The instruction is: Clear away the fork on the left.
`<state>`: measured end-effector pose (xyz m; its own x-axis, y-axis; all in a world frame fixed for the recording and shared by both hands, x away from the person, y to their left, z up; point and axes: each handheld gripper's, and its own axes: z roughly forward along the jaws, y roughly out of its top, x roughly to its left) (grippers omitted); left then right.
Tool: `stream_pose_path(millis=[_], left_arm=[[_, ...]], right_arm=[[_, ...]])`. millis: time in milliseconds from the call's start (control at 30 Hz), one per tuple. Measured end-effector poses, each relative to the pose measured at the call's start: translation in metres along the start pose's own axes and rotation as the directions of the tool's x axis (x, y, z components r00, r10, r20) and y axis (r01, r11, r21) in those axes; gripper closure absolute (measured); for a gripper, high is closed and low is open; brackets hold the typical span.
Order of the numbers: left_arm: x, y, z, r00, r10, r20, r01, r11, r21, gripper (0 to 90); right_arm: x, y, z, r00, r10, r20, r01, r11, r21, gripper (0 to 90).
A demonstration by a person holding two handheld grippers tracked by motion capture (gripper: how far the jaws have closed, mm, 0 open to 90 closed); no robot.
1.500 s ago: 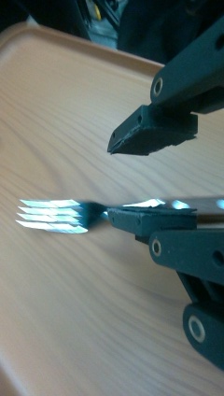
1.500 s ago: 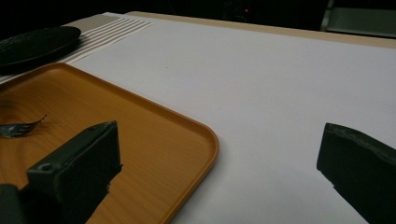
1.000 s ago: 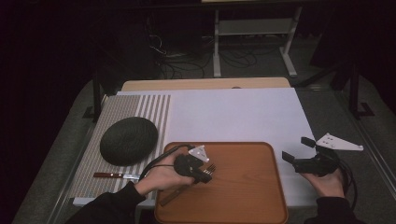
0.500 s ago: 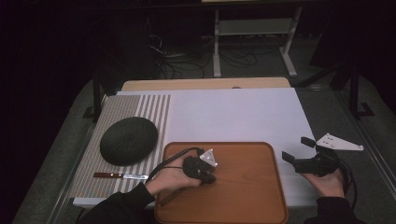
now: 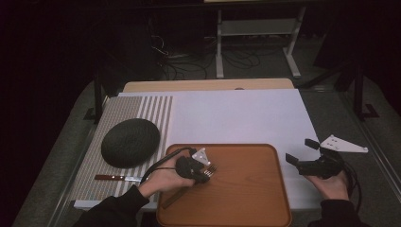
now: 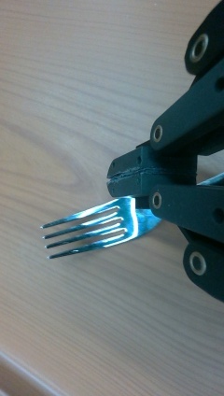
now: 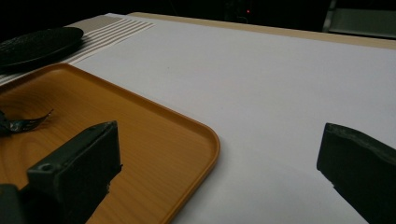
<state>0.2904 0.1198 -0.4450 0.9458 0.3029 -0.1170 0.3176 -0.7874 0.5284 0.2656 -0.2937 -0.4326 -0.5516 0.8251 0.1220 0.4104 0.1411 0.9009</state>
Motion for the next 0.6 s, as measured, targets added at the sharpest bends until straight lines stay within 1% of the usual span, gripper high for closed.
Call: stream_pose_path(millis=[67, 167, 267, 300, 333, 600], left_arm=[[0.002, -0.002, -0.002, 0.9998, -0.004, -0.017, 0.004, 1.0000, 0.001, 90.0], [0.005, -0.005, -0.006, 0.9995, -0.018, -0.025, 0.018, 0.9998, -0.001, 90.0], [0.010, -0.008, -0.010, 0.9984, -0.050, -0.025, 0.050, 0.9987, -0.009, 90.0], [0.011, -0.010, -0.011, 0.9978, -0.058, -0.032, 0.058, 0.9982, -0.014, 90.0], [0.012, -0.011, -0.013, 0.9973, -0.060, -0.041, 0.059, 0.9982, -0.012, 90.0], [0.020, -0.021, -0.019, 0.9935, -0.089, -0.071, 0.089, 0.9961, -0.006, 90.0]], right_arm=[[0.000, 0.000, 0.000, 1.0000, 0.001, -0.001, -0.001, 1.000, 0.001, 0.0], [0.000, 0.000, 0.000, 1.0000, 0.001, -0.001, -0.001, 1.000, 0.001, 0.0], [0.000, 0.000, 0.000, 1.0000, 0.002, 0.000, -0.002, 1.000, 0.001, 0.0], [0.000, 0.000, 0.000, 1.0000, 0.003, 0.000, -0.003, 1.000, 0.003, 0.0], [0.000, 0.000, 0.000, 1.0000, 0.002, 0.001, -0.002, 1.000, 0.004, 0.0], [0.000, 0.000, 0.000, 1.0000, 0.002, 0.001, -0.002, 1.000, 0.003, 0.0]])
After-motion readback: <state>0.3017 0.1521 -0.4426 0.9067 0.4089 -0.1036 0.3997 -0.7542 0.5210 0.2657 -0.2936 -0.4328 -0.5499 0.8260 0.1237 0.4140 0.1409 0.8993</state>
